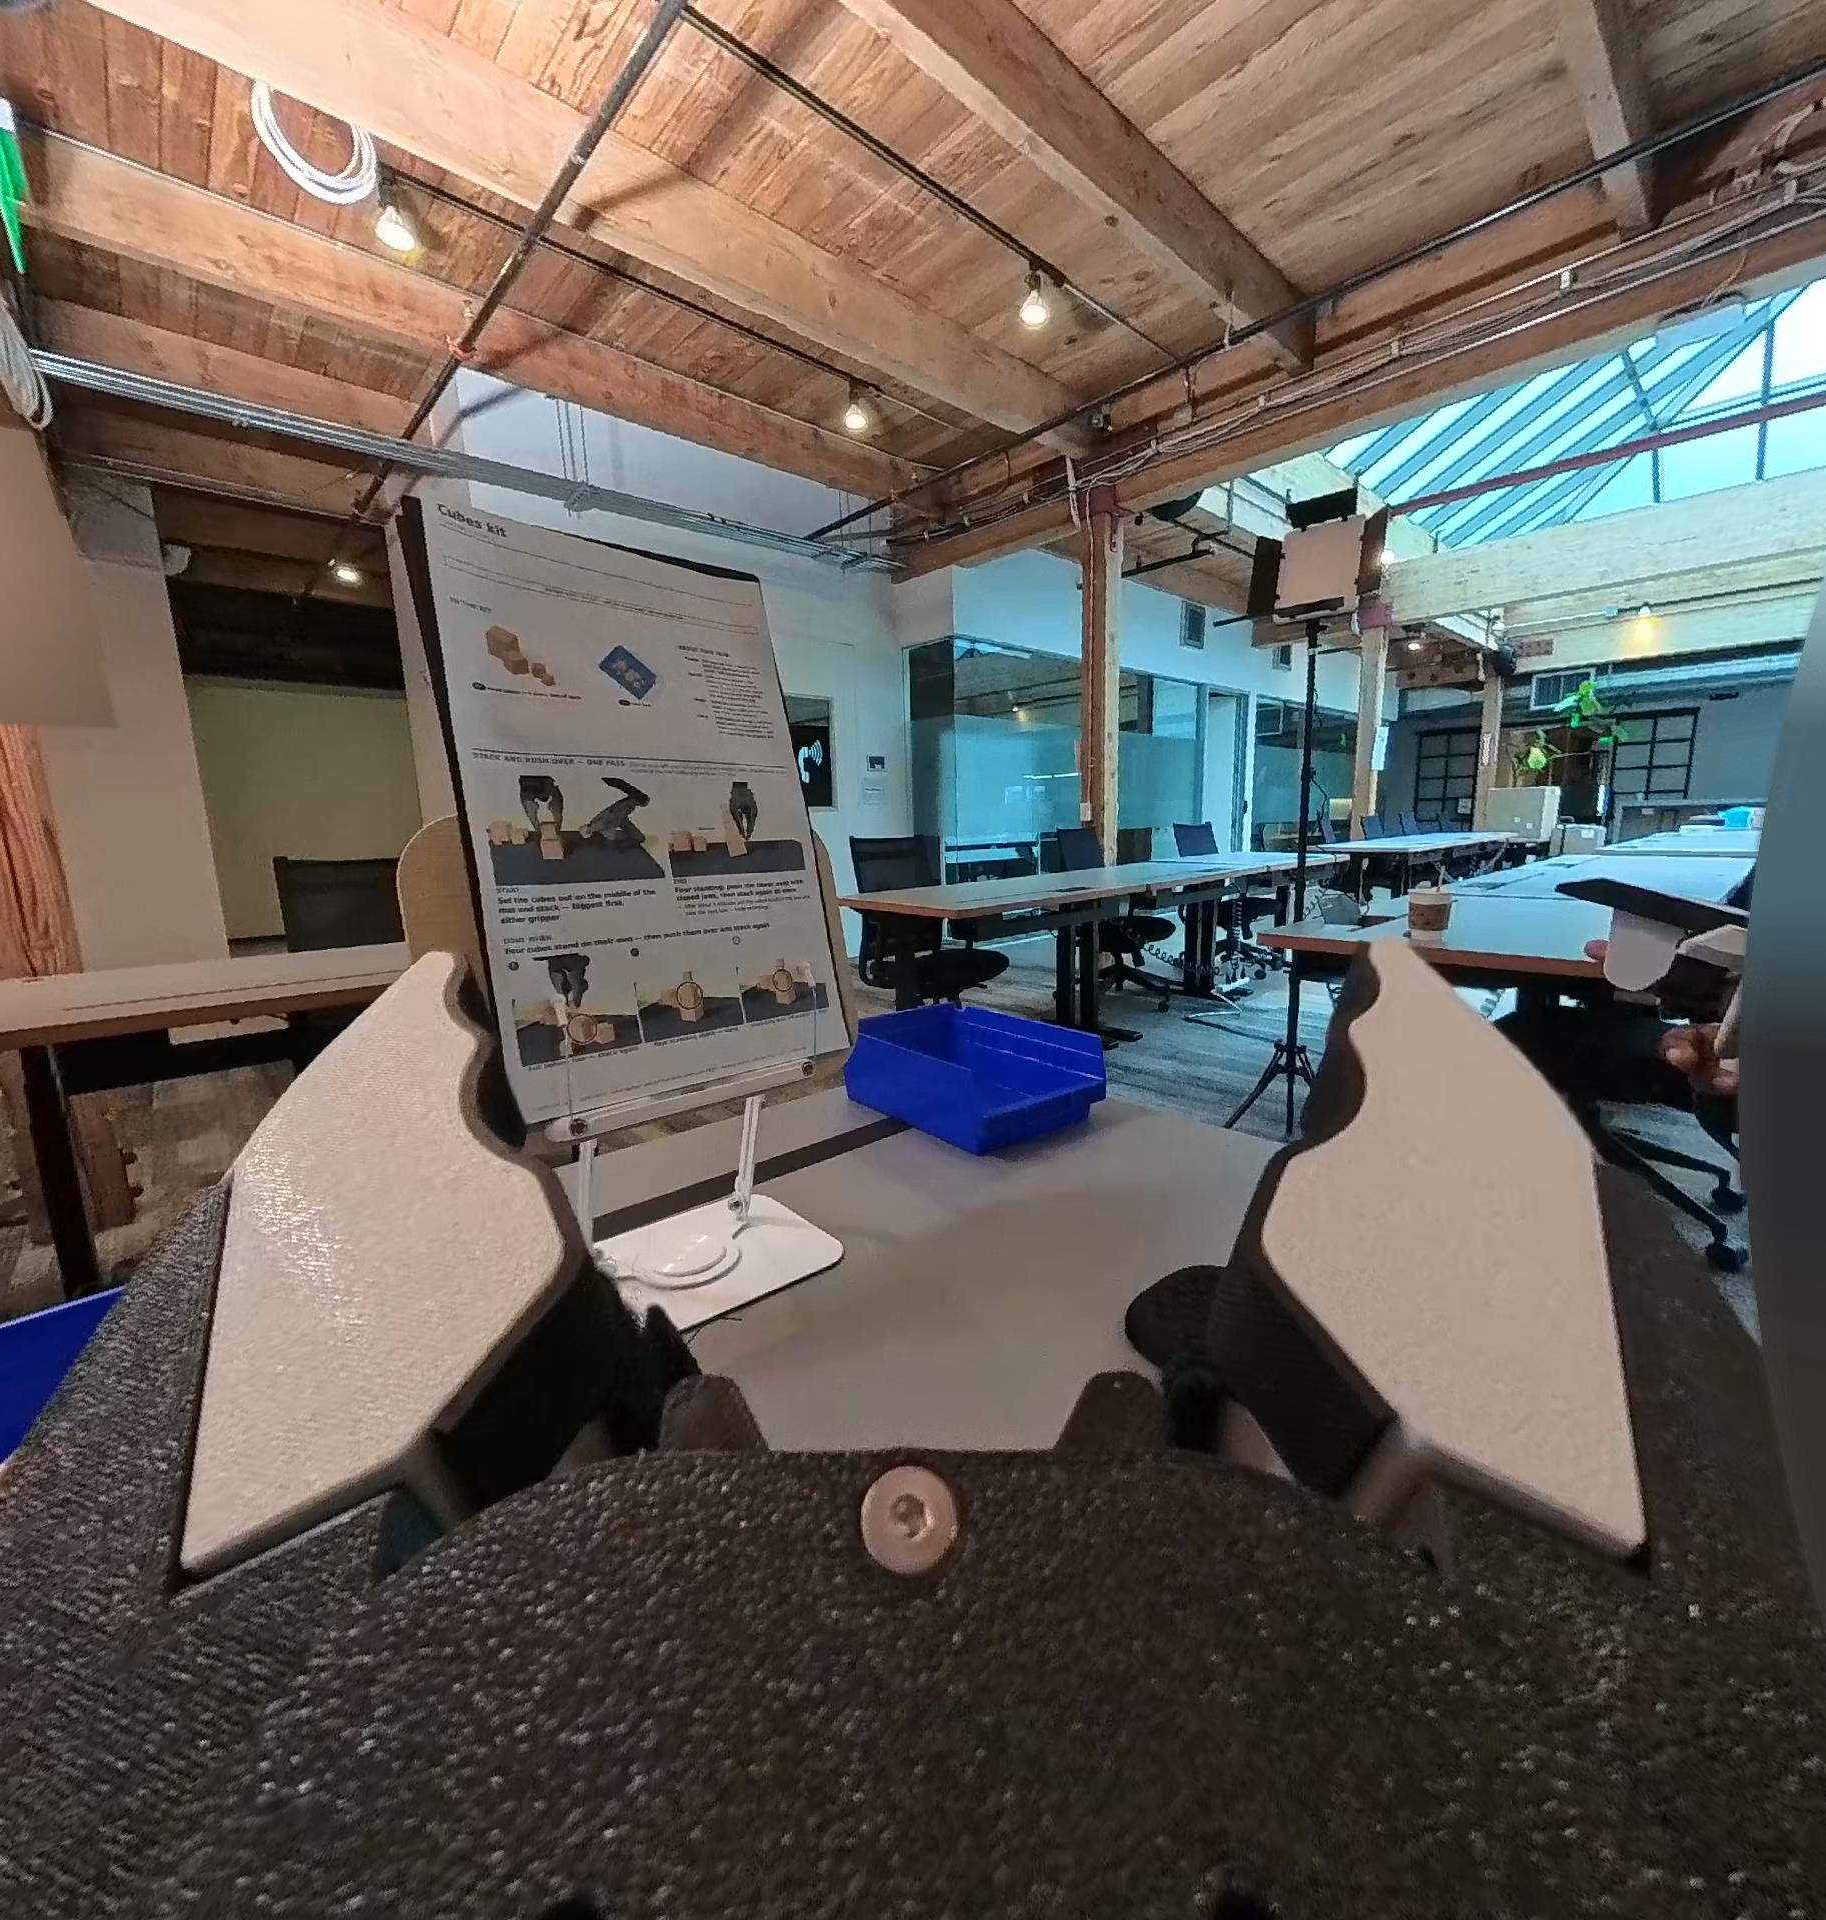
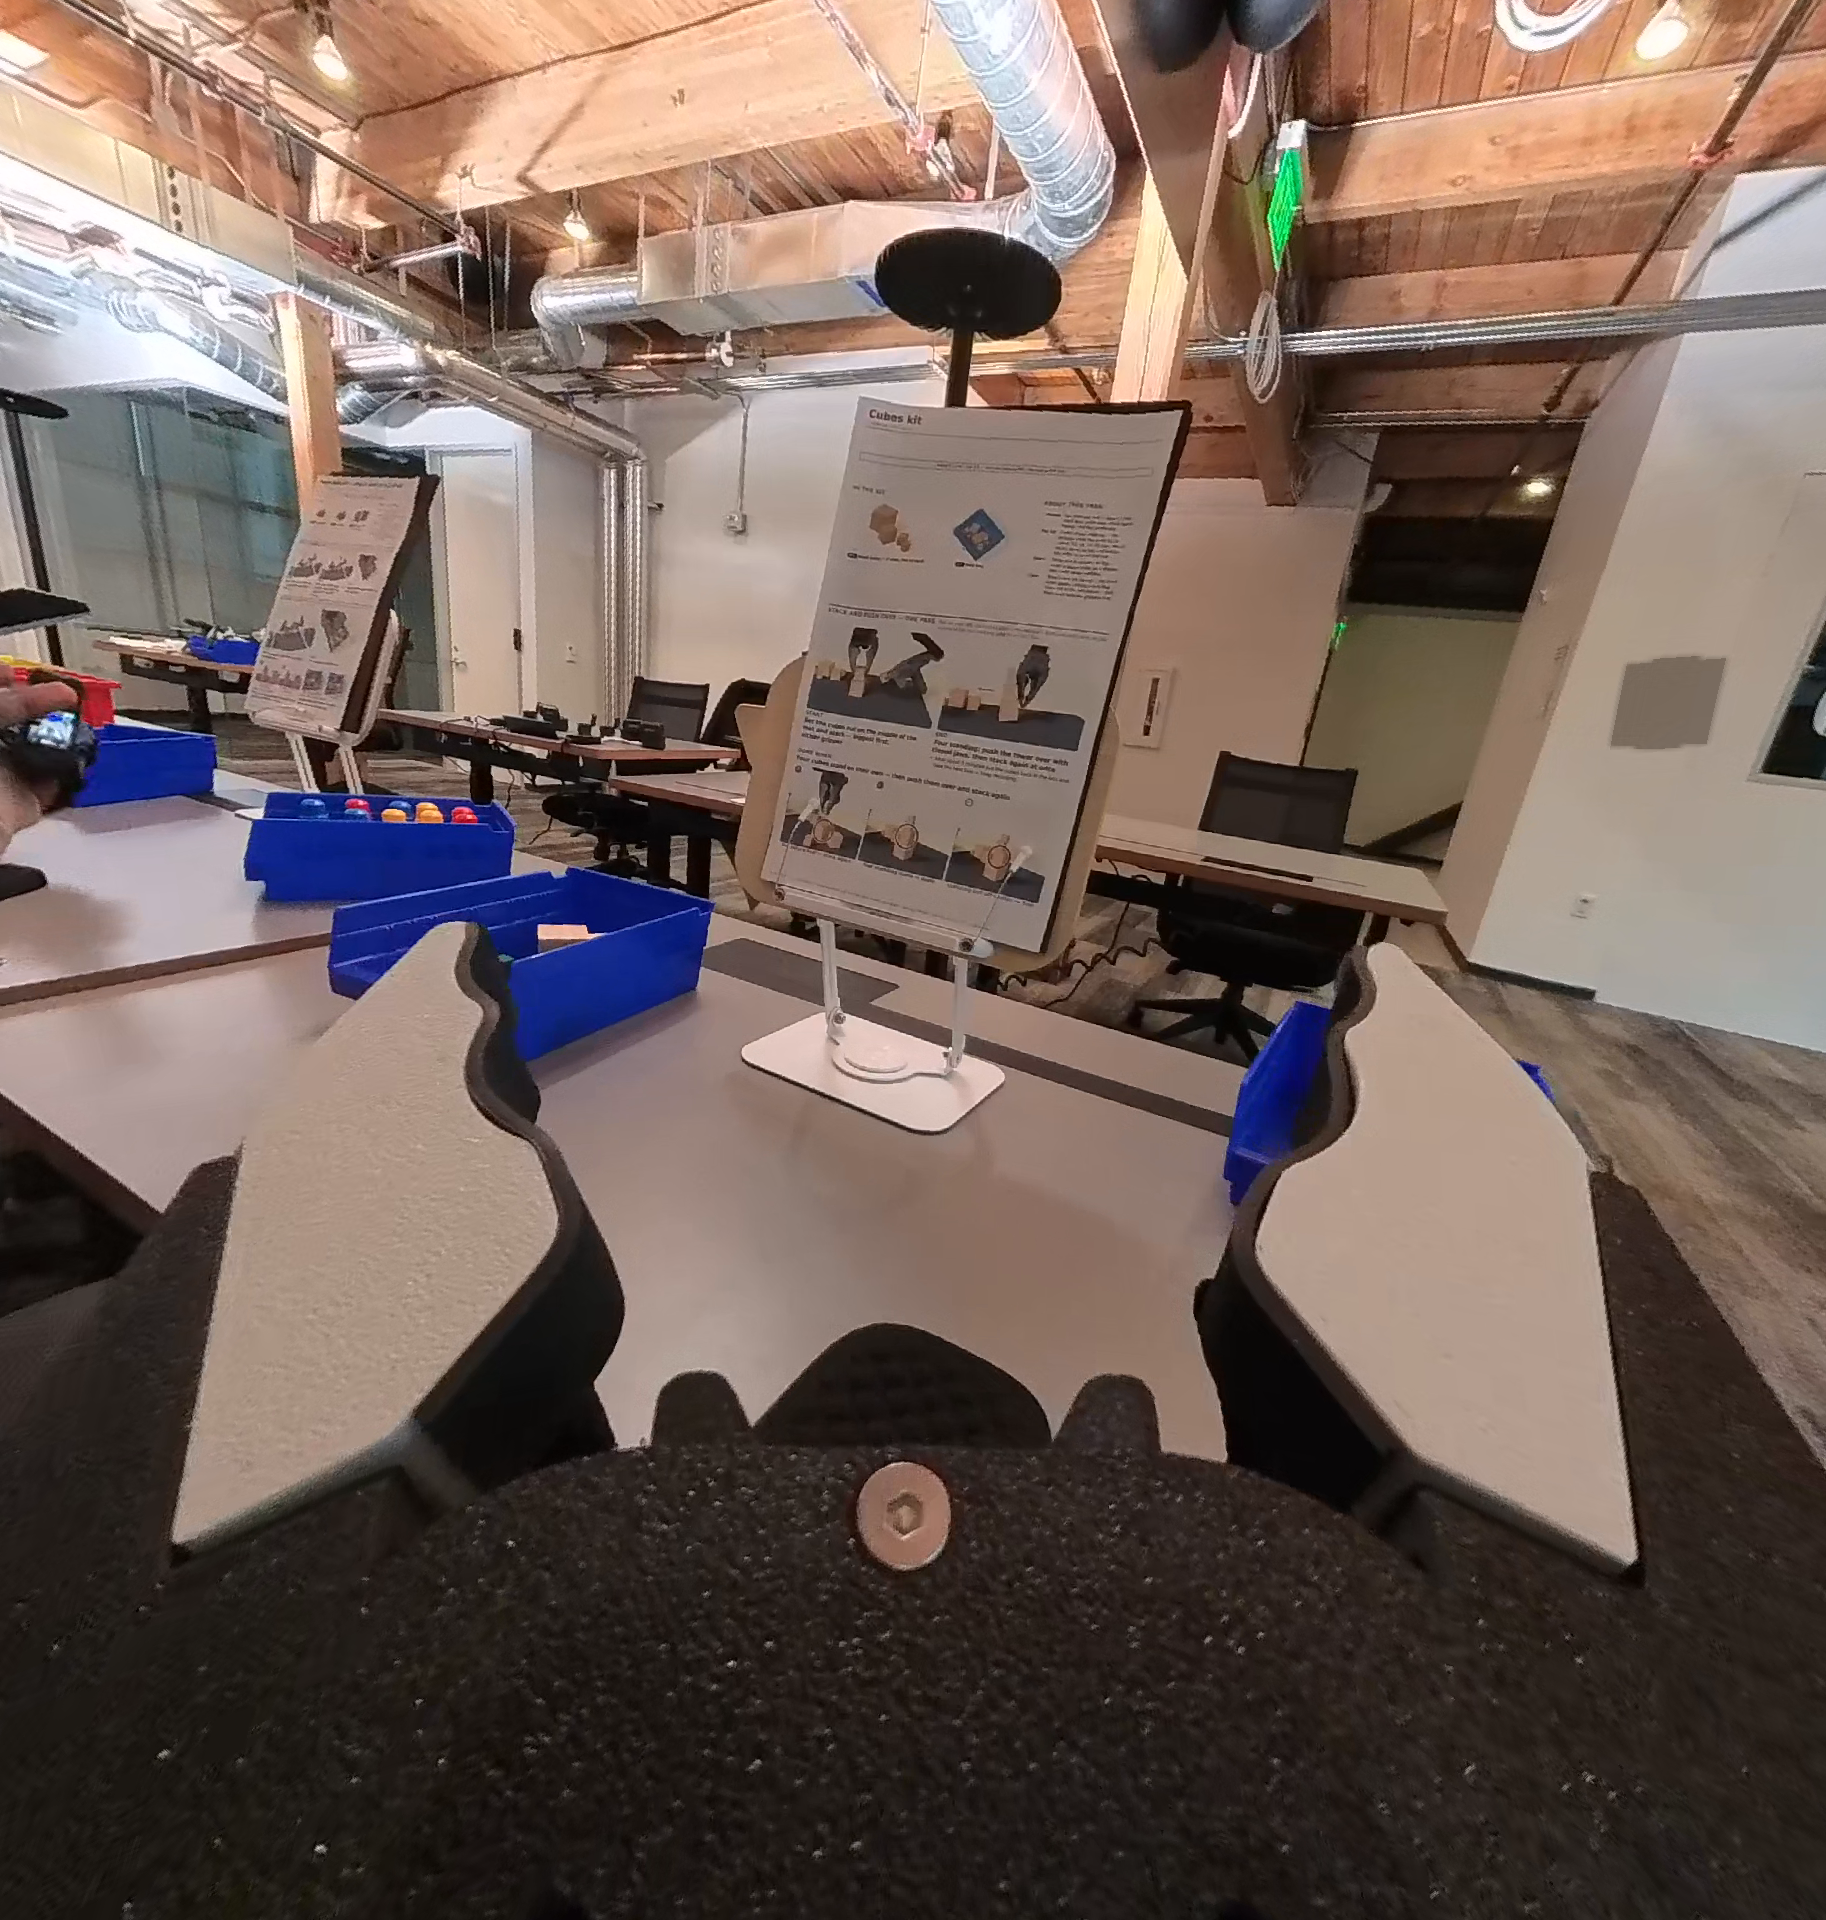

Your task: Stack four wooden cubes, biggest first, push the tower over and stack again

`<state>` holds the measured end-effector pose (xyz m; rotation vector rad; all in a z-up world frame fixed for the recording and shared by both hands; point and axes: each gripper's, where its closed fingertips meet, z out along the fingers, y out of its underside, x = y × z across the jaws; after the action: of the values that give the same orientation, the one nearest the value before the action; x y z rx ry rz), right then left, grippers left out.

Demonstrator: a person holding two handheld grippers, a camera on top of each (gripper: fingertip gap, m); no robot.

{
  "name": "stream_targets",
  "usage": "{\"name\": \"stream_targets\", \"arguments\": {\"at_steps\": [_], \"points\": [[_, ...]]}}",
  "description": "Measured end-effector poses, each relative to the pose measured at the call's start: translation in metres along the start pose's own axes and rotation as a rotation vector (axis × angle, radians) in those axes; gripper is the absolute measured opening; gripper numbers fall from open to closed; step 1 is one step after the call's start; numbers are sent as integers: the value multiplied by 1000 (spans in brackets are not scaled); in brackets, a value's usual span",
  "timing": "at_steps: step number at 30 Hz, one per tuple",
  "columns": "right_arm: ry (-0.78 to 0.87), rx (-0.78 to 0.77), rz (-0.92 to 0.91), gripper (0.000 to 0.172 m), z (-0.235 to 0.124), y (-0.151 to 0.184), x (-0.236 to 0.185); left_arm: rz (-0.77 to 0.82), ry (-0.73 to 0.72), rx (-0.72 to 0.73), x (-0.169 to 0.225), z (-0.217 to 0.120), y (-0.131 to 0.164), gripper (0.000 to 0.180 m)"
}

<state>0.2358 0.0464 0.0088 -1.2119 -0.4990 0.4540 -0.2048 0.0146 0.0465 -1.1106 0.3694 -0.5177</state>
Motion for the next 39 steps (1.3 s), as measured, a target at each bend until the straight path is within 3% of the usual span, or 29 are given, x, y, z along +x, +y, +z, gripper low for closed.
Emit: {"name": "stream_targets", "arguments": {"at_steps": [21,25,28,30,32,35,39], "points": [[38,-36,-24,143,7,8,14,34,-36,-63,-2,8,12,146],[66,-77,-51,133,23,16,17,76,-128,-68,-13,11,14,120],[48,-70,-45,119,38,19,14,118,-179,-83,-19,16,19,91],[52,-73,-45,101,49,24,14,157,-186,-70,-19,21,20,51],[71,-71,-54,64,58,27,17,196,-183,-39,-18,25,18,2],[110,-105,-86,0,69,36,24,215,-192,-51,-19,31,24,0],[155,-159,-128,0,86,48,30,239,-328,-113,-38,36,36,0]]}}
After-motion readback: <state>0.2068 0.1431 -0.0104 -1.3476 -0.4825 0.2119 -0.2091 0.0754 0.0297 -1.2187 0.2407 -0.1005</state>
